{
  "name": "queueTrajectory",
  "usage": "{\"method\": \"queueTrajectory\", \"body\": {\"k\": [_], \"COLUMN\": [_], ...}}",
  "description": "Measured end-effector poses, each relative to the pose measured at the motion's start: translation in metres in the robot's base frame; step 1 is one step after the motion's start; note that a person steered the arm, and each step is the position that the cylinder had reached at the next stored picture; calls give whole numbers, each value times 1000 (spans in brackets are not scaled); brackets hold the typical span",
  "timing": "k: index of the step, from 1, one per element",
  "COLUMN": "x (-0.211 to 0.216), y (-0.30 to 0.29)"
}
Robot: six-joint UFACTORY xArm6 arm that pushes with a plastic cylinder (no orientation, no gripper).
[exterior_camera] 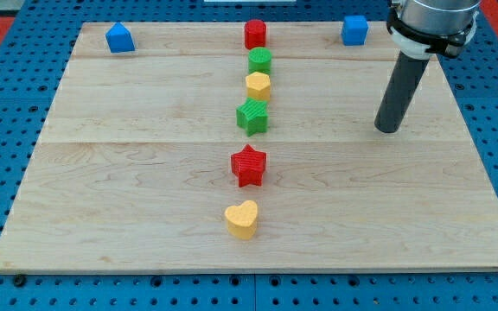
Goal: Point your arm to the blue cube
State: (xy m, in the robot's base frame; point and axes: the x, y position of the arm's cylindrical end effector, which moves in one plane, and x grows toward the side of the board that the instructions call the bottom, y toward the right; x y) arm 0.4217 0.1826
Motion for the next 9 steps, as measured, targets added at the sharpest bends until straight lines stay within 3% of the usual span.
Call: {"method": "queueTrajectory", "body": {"k": [5, 6, 8, 9], "x": [-18, -44, -126, -188], "y": [1, 5, 68, 94]}}
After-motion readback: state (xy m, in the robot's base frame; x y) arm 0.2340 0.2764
